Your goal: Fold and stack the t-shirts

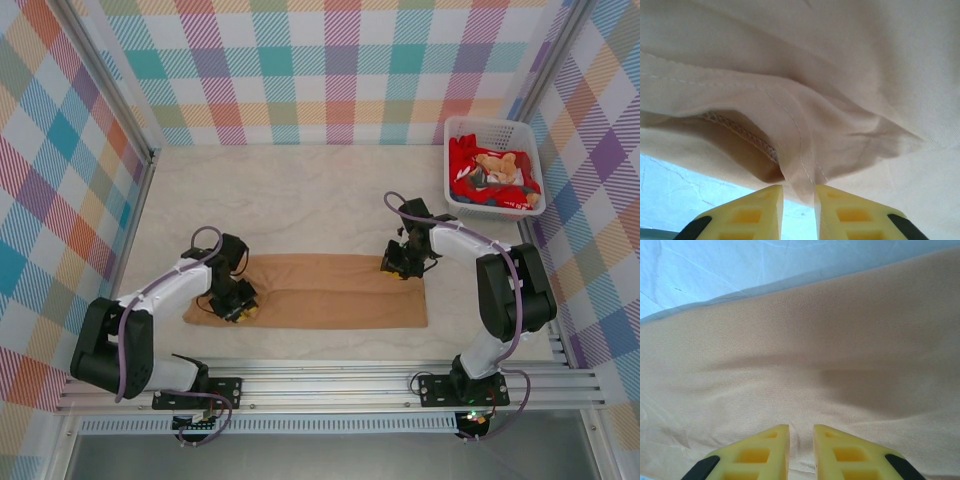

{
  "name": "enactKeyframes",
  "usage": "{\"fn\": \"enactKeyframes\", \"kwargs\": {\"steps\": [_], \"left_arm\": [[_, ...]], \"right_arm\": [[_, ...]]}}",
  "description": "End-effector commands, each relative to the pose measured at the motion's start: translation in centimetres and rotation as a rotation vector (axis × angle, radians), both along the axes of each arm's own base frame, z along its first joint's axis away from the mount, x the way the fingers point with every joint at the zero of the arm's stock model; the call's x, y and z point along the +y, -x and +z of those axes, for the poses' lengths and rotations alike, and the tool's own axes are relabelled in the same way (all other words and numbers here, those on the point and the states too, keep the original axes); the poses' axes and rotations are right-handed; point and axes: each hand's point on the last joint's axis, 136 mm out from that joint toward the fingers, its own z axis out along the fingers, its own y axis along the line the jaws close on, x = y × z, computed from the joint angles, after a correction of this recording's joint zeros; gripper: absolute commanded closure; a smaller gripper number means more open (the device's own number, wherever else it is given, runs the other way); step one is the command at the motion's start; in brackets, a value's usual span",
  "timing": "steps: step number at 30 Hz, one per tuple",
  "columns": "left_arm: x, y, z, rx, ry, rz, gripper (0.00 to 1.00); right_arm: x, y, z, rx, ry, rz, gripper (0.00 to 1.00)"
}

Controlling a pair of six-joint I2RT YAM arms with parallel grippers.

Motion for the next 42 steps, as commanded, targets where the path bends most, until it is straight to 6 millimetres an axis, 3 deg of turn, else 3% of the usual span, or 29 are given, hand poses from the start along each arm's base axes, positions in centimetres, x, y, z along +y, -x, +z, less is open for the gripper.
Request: {"fn": "enactKeyframes", "kwargs": {"steps": [1,4,7,14,20,29,32,39,42], "left_arm": [[-0.1,1.1,1.9,-0.011,0.014,0.024,0.68],[0.1,0.7,3.7,-0.066,0.014,0.051,0.65],[1.1,-0.9,4.9,-0.125,-0.043,0.071,0.69],[2.3,-5.3,1.9,-0.133,-0.144,0.068,0.80],[1.2,-2.4,-1.2,-0.043,-0.087,0.047,0.82],[-0.8,1.0,-2.4,0.004,0.012,0.053,0.86],[-0.4,0.7,-1.7,-0.001,-0.012,0.050,0.86],[-0.3,-2.9,4.2,-0.165,-0.018,0.147,0.83],[-0.5,-4.6,4.4,-0.167,-0.025,0.192,0.82]], "right_arm": [[0.1,0.7,0.6,-0.004,-0.009,0.011,0.80],[0.1,0.8,0.7,-0.005,-0.007,0.009,0.81],[0.1,0.7,0.8,-0.013,-0.008,0.009,0.81],[0.2,0.7,0.9,-0.013,-0.011,0.018,0.81],[0.0,0.8,1.0,-0.018,-0.006,0.011,0.81],[0.2,0.8,0.5,-0.009,-0.012,-0.001,0.81],[0.1,0.6,0.6,-0.014,-0.003,0.005,0.81],[-0.7,-0.2,1.9,-0.077,0.041,0.011,0.81],[-0.8,0.0,1.4,-0.060,0.049,0.010,0.83]]}}
